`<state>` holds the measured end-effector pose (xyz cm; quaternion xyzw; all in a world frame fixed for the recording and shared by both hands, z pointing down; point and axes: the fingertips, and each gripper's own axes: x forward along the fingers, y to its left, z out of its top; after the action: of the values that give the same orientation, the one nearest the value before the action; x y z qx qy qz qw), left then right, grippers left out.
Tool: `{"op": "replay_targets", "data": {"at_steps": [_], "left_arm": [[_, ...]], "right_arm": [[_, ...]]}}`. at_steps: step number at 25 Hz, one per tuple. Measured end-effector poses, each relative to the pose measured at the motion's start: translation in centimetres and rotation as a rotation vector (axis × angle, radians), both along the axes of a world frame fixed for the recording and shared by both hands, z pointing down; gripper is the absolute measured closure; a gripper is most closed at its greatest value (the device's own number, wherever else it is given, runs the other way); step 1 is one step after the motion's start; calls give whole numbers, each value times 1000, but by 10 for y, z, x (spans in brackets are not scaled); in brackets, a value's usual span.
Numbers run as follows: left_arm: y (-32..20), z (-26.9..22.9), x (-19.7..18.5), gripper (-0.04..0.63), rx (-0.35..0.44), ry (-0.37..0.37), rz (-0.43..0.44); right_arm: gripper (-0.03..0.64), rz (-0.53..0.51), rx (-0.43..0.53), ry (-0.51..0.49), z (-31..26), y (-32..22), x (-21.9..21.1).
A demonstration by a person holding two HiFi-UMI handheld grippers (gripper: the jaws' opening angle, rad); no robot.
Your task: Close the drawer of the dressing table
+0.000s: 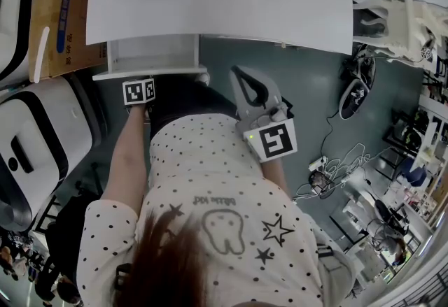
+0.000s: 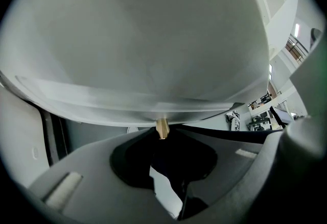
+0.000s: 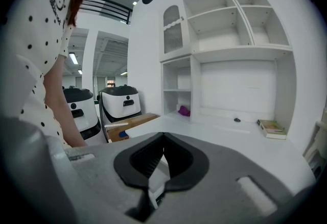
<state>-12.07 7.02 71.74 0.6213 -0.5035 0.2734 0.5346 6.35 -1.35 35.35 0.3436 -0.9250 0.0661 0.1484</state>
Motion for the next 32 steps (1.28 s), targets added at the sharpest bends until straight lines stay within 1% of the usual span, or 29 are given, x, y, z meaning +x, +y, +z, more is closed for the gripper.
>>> {"op": "replay_targets", "data": {"at_steps": [15, 27, 29, 32], "left_arm": [[-13, -3, -2, 506, 24, 11, 19], [-24, -4, -5, 508, 20, 4, 18], [-24, -4, -6, 509, 17, -4, 19], [-23, -3, -8, 511, 18, -34, 19]], "right_arm": [[618, 5, -9, 10, 1, -6, -6], [618, 17, -11, 3, 1, -16, -3], [618, 20, -12, -4, 0, -16, -2], [618, 20, -21, -8, 2, -14, 0]]}}
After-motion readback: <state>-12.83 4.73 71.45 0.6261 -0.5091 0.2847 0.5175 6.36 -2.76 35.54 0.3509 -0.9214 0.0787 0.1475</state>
